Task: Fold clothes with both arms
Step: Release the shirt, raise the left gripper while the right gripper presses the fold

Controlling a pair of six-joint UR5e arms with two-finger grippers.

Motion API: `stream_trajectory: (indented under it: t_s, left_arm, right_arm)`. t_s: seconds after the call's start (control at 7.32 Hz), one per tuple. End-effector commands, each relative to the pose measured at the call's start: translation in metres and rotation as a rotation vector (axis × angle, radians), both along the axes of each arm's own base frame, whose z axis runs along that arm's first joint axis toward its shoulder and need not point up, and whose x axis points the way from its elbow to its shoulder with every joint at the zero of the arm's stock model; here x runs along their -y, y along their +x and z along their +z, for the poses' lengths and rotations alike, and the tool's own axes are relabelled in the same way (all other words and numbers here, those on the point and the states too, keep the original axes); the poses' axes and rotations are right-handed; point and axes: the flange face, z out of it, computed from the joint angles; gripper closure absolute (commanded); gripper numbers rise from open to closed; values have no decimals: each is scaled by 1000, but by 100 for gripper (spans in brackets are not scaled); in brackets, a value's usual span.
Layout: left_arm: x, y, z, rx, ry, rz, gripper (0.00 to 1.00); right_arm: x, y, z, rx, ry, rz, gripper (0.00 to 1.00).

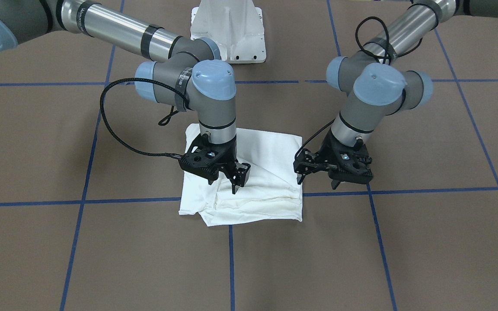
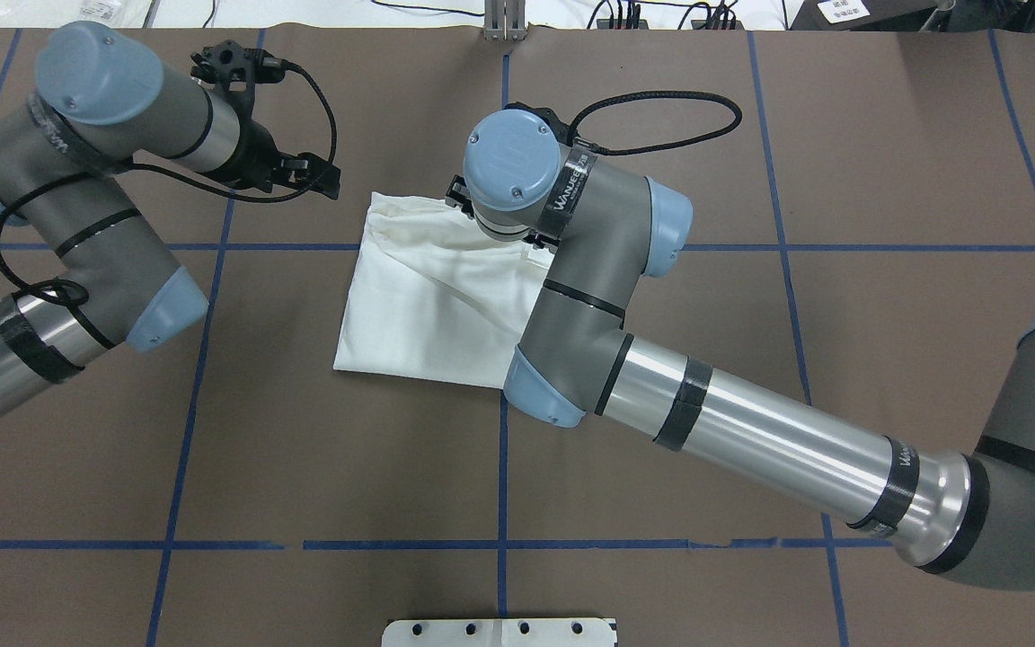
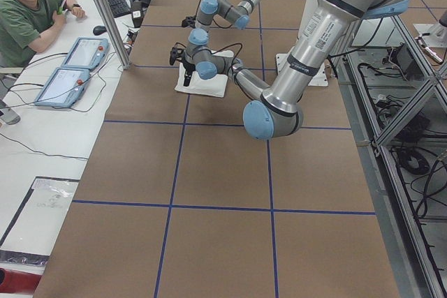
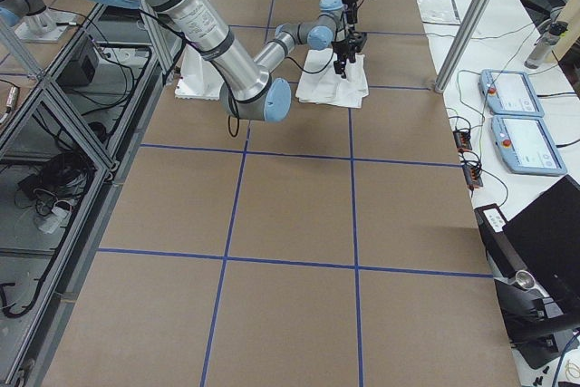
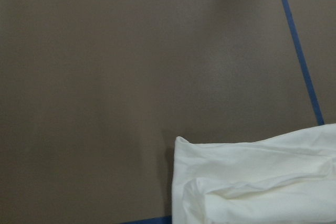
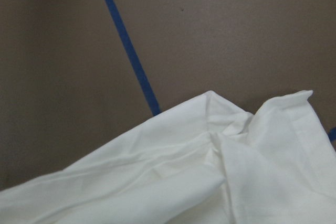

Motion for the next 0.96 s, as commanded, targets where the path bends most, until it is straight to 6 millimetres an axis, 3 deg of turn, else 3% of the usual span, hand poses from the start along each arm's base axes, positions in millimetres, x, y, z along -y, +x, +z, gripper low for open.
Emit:
stream_trajectory:
  t_s: [0.0,0.14,0.41,0.55,0.82]
  left_arm:
    - [5,-20,13,10,27,33,0]
    - [5,-20,15,12,23,32,0]
    - [4,-20,14,7,17,27,0]
    - [4,-20,13,5,15,26,0]
    - [2,-22,11,0,14,20,0]
  right_arm:
    - [-29,-44,-11,-52,74,-129,0]
    - [-28,-63,-6,-105,97,-139,0]
    - [-8,-67,19,-194,122,-89,0]
    - [10,-59,31,-230,124,-51,0]
    - [60,-25,51,-312,155,12,0]
